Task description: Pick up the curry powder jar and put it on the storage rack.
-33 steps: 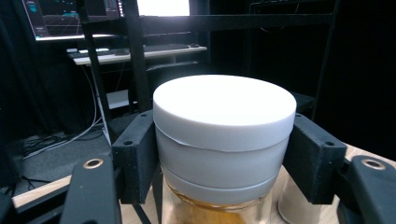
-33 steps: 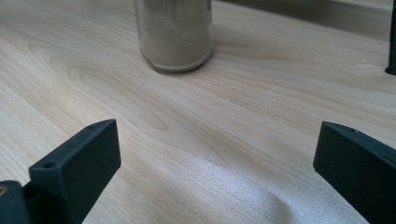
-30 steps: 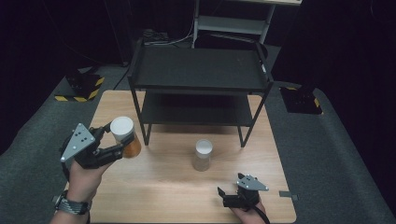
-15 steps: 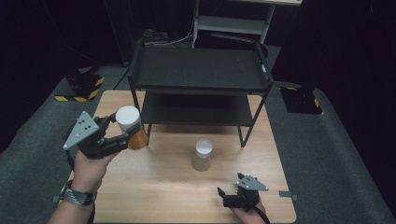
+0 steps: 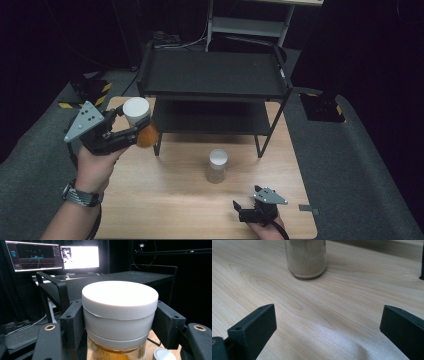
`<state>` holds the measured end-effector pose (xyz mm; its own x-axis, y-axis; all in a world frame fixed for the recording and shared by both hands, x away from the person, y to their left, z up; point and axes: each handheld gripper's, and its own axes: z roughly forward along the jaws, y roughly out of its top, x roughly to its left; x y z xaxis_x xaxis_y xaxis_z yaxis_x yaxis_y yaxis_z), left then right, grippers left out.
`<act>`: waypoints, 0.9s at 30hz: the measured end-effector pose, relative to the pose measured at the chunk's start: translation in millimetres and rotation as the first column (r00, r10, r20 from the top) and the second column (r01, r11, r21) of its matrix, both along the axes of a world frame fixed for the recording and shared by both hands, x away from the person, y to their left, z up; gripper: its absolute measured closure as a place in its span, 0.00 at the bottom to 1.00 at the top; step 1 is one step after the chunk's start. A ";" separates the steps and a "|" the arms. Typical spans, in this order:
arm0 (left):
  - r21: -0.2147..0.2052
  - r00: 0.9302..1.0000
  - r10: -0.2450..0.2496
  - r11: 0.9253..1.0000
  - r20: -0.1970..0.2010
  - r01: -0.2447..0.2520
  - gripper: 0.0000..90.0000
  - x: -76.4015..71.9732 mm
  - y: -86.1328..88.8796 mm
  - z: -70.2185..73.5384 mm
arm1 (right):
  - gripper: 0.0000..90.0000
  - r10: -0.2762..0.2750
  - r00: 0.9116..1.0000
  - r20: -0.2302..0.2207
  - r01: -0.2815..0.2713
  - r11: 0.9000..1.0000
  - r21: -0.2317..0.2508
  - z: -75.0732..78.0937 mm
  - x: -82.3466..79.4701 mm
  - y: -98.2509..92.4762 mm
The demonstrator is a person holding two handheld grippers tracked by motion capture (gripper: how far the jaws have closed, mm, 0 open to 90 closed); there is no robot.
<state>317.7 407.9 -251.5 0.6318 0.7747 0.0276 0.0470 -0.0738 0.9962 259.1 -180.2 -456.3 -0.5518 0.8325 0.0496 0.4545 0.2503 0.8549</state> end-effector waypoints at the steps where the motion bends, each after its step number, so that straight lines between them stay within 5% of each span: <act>1: 0.003 1.000 0.002 1.000 0.003 -0.002 0.37 0.7 -0.8 2.3 | 0.00 0.001 1.000 0.001 -0.001 1.000 -0.001 0.0 0.0 0.1; 14: 0.008 1.000 0.003 1.000 0.027 -0.003 0.37 10.9 -12.2 32.2 | 0.00 -0.001 1.000 -0.002 0.001 1.000 0.006 -0.2 0.3 -0.9; 27: -0.051 1.000 -0.009 0.999 0.006 0.010 0.37 33.6 -19.2 56.6 | 0.00 0.003 1.000 -0.008 -0.003 1.000 0.012 -0.1 1.4 -2.1</act>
<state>351.3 388.7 -194.8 0.6390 0.7692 -0.0086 0.0409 -0.0228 0.9989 260.5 -182.3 -456.4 -0.5542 0.8300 0.0636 0.4603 0.2419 0.8542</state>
